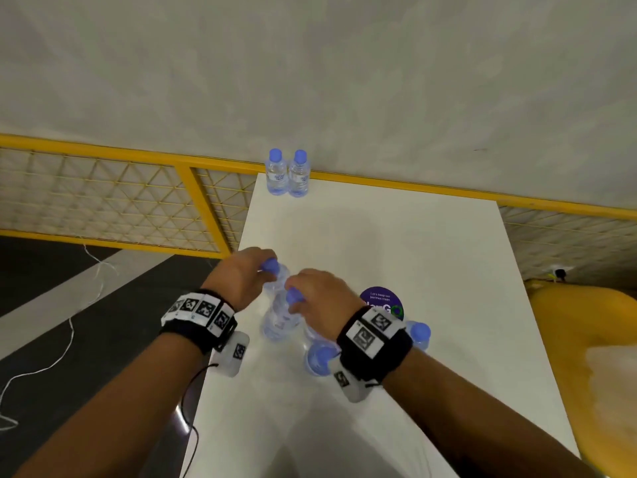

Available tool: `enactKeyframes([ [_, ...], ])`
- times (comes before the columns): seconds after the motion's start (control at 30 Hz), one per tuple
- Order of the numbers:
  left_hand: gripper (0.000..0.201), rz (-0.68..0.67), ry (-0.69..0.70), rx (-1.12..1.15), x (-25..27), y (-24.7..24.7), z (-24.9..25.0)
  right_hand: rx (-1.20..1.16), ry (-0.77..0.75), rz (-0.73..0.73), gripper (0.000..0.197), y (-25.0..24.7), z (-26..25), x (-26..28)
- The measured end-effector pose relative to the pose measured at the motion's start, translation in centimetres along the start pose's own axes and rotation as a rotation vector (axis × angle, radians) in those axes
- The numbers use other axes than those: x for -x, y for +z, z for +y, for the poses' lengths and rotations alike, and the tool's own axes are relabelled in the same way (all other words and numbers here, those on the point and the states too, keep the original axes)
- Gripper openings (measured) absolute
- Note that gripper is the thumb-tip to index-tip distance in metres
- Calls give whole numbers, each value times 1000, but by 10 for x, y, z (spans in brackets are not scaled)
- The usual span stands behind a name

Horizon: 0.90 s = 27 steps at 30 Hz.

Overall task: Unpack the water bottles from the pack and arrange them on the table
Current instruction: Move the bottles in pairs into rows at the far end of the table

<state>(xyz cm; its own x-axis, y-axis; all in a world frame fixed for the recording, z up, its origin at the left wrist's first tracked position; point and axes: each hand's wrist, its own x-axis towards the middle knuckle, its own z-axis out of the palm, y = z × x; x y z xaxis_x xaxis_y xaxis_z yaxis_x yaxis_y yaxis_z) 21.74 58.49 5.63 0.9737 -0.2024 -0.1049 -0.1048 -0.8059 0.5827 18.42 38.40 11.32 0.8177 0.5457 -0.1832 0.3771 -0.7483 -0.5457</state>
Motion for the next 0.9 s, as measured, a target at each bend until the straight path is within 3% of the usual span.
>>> enactKeyframes([
  [0.17, 22, 51, -34, -4, -75, -32, -19, -56, 52, 138, 32, -62, 31, -66],
  [0.3, 20, 48, -92, -68, -137, -47, -24, -10, 146, 126, 35, -88, 65, -138],
  [0.47, 24, -1, -87, -182, -201, -48, -29, 99, 192, 54, 32, -84, 103, -212],
  [0.6, 32, -58, -88, -225, -238, -43, -33, 29, 245, 51, 25, -70, 125, -249],
  [0.9, 27, -41, -127, -246, -270, -26, -53, 36, 253, 102, 26, -54, 147, -286],
])
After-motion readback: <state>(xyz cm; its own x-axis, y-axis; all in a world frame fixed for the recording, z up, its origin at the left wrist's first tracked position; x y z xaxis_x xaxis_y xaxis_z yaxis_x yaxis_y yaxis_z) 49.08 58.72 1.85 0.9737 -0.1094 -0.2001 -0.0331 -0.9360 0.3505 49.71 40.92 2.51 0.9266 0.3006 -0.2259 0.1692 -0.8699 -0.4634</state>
